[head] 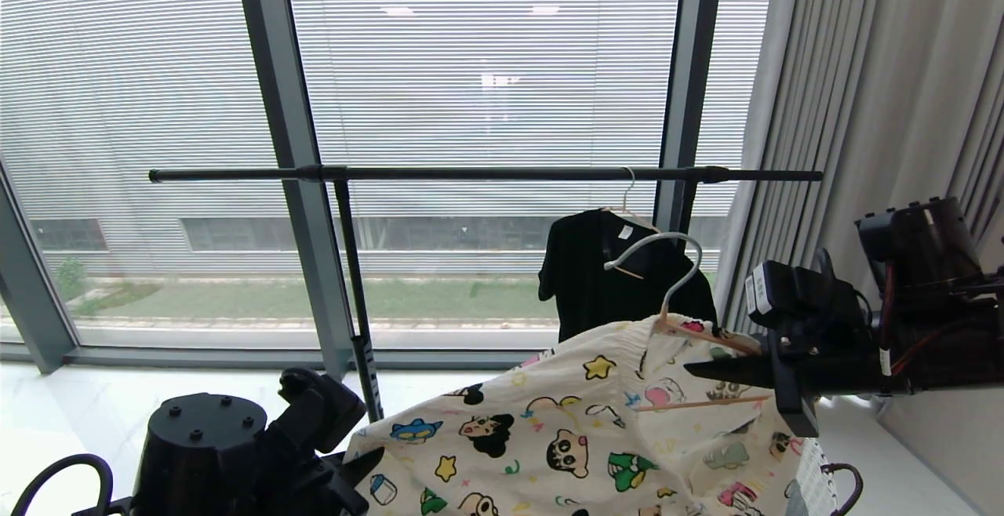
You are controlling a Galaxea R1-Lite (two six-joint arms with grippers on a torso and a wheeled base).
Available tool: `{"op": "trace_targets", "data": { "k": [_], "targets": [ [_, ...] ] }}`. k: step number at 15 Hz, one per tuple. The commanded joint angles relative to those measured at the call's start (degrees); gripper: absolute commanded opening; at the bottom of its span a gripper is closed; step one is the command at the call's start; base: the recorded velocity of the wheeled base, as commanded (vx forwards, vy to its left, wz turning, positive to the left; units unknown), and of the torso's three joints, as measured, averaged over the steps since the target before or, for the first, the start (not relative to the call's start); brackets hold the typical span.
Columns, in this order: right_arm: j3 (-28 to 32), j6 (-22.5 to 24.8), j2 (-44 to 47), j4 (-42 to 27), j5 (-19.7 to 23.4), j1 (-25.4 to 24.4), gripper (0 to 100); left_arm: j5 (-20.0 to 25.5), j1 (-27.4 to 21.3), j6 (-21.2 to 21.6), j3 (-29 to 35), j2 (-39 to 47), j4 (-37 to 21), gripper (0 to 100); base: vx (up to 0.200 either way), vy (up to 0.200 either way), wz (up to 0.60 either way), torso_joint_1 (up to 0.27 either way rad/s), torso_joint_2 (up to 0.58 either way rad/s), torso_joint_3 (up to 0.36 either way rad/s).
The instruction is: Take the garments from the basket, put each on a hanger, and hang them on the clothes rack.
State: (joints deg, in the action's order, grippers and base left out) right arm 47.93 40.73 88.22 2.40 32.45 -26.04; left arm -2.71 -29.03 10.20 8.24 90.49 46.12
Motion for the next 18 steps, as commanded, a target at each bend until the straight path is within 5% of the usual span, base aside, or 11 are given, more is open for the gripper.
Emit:
{"op": "trace_targets", "data": {
  "k": [1,5,6,10,13,18],
  "targets": [
    [-0.56,0.05,0.02,0.06,-0.02,2.40,0,-1.95,6.88,0.08,-0.86,3.20,0.03,0,0.000,0.000,0.00,0.000,0.00,0.000],
    [-0.56,-1.18,0.02,1.64,-0.02,3.54,0,-4.59,7.76,0.08,-0.86,4.34,0.03,0,0.000,0.000,0.00,0.000,0.00,0.000],
    [-0.65,-1.44,0.11,1.64,-0.11,3.54,0,-4.59,6.53,-0.01,-0.86,4.17,0.03,100,0.000,0.000,0.00,0.000,0.00,0.000],
    [-1.62,-3.64,0.02,1.38,-0.99,3.54,0,-4.94,6.09,-0.01,-0.33,3.64,0.03,100,0.000,0.000,0.00,0.000,0.00,0.000],
    [-4.16,-9.88,-0.60,1.20,-11.53,3.19,0,-16.54,6.44,-0.18,-0.33,1.00,0.11,100,0.000,0.000,0.00,0.000,0.00,0.000],
    [-4.87,-29.04,0.02,-3.19,-29.02,-4.72,0,-27.44,7.49,-4.49,-0.33,-3.04,0.03,100,0.000,0.000,0.00,0.000,0.00,0.000]
  ]
}}
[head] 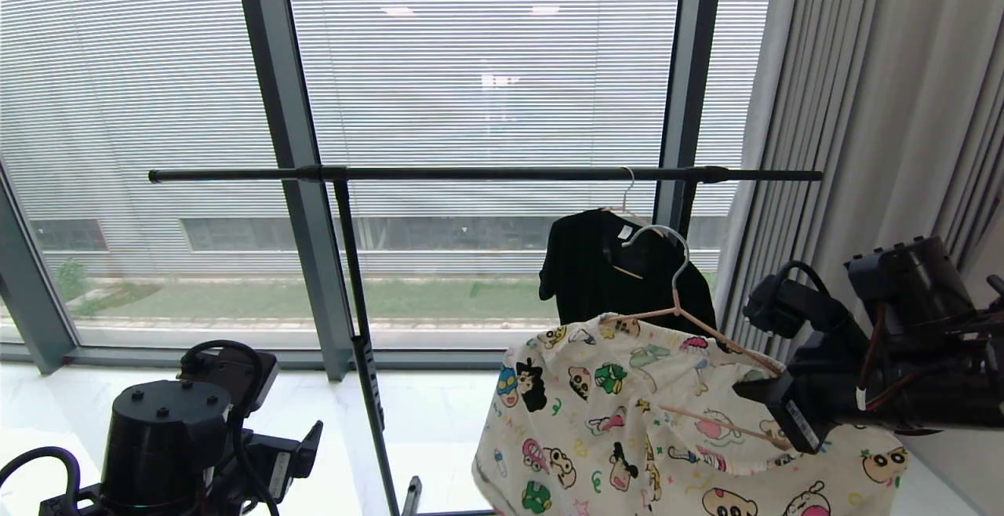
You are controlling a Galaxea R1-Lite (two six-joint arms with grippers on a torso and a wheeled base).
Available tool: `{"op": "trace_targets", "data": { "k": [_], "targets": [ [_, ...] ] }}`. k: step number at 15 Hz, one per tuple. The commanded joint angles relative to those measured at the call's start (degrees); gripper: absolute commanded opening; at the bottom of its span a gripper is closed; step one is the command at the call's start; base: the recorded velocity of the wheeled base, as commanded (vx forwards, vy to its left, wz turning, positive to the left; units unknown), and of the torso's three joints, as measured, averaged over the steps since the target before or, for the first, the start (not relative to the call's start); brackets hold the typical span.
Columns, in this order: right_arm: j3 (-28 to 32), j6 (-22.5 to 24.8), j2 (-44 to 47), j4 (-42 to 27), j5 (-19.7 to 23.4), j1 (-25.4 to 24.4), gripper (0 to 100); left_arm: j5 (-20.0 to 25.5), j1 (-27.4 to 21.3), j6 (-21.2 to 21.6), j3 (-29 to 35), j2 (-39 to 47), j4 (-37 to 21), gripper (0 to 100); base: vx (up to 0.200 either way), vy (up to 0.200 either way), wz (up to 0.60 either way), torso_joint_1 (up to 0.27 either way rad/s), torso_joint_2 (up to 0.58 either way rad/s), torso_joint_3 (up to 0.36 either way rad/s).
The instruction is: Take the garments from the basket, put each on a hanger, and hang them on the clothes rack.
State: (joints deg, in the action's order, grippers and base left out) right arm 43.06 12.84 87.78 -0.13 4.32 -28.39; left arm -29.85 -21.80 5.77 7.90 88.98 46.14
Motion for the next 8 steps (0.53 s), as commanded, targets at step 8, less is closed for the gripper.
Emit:
{"op": "trace_targets", "data": {
  "k": [8],
  "targets": [
    [4.49,-25.14,4.50,-3.03,-10.12,-13.27,0,-0.82,0.18,0.03,3.61,-3.90,0.00,100,0.050,0.000,0.00,0.001,0.00,0.001]
  ]
}}
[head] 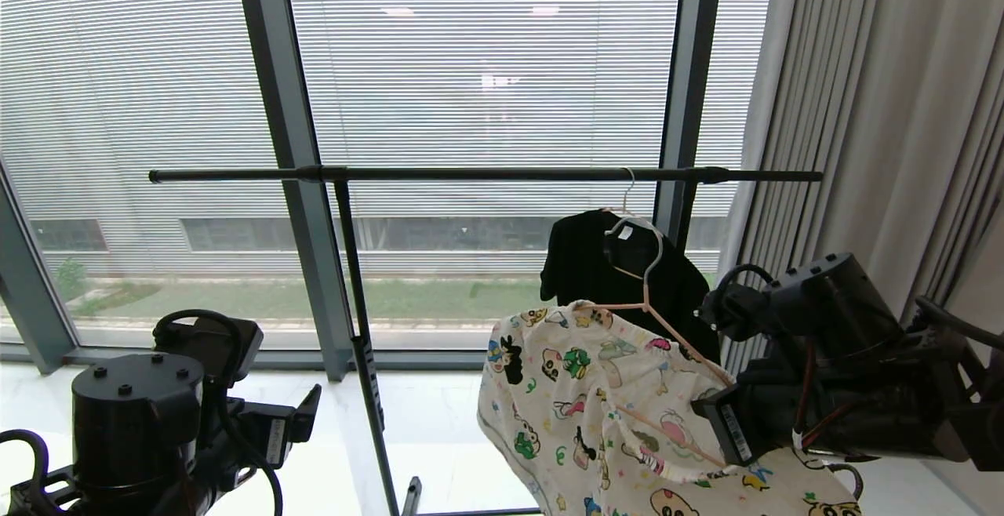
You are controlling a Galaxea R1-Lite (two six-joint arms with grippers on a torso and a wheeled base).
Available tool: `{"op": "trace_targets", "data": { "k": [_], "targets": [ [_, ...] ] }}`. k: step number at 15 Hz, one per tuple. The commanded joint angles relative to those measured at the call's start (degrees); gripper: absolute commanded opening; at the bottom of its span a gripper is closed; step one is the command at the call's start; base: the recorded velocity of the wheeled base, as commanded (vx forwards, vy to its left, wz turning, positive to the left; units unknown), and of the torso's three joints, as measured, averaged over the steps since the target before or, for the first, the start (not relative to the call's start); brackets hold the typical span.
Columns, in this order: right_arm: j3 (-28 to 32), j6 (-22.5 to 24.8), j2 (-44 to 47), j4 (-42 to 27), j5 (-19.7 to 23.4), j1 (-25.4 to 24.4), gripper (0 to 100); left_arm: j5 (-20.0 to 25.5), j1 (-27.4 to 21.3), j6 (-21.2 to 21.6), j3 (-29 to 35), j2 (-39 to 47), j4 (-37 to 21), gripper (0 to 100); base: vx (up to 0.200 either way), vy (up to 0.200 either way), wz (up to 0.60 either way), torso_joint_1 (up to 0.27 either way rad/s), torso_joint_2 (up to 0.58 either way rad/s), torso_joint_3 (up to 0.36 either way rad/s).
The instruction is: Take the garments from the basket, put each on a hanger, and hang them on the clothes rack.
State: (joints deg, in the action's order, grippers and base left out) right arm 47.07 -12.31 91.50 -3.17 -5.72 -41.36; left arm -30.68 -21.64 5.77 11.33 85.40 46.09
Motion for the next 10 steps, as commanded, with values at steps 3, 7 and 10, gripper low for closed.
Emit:
{"op": "trace_targets", "data": {
  "k": [3,7,10],
  "targets": [
    [0.57,-0.08,0.69,0.09,-0.08,-0.12,0,0.01,0.02,-0.05,0.19,-0.58,0.05,100,0.200,0.000,0.00,-0.007,0.00,0.004],
    [4.79,-0.17,3.77,0.27,-1.31,-0.03,0,0.01,0.02,0.03,-0.16,-0.93,0.05,100,0.200,0.000,0.00,0.005,0.00,0.002],
    [8.13,-0.52,6.06,0.18,-1.40,0.85,0,0.01,0.02,-0.05,-0.16,-0.93,0.05,100,0.200,0.000,0.00,0.002,0.00,-0.001]
  ]
}}
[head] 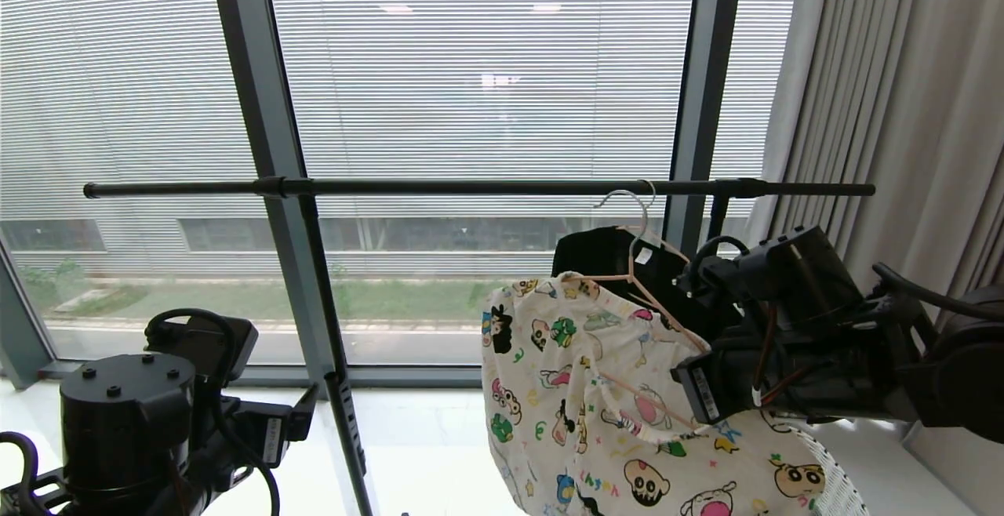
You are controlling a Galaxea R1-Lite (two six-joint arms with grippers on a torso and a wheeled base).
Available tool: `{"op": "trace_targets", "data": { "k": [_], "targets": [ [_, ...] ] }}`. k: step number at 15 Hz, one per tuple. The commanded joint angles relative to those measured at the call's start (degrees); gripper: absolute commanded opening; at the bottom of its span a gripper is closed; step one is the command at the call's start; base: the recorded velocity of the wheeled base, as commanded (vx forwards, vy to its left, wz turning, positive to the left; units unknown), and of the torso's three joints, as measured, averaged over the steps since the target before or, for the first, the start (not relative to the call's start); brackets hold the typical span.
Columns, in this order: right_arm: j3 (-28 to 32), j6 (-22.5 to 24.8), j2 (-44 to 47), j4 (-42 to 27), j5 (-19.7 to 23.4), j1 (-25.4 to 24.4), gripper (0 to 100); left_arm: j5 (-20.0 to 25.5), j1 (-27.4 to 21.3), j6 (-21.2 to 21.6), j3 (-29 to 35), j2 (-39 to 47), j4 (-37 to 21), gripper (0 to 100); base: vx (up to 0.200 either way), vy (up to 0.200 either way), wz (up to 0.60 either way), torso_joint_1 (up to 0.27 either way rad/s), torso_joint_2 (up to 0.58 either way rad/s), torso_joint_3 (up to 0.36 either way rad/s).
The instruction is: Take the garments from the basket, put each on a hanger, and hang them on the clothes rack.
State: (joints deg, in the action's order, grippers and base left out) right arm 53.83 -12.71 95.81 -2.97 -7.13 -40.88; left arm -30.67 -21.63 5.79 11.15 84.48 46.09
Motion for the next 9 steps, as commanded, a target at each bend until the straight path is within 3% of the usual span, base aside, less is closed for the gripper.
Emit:
{"op": "trace_targets", "data": {
  "k": [1,8,9],
  "targets": [
    [2.06,-0.29,2.37,-0.01,0.01,0.80,0,0.00,0.01,0.01,0.01,0.07,0.05,100,0.200,0.000,0.00,0.002,0.00,0.007],
    [3.82,-2.84,3.51,0.07,-0.08,1.32,0,0.00,-0.08,-0.08,0.10,0.07,0.05,100,0.200,0.000,0.00,0.002,0.00,0.002],
    [3.82,-2.84,3.51,0.07,-0.08,1.32,0,0.09,-0.08,-0.08,0.10,0.07,0.05,100,0.000,0.000,0.00,0.000,0.00,0.000]
  ]
}}
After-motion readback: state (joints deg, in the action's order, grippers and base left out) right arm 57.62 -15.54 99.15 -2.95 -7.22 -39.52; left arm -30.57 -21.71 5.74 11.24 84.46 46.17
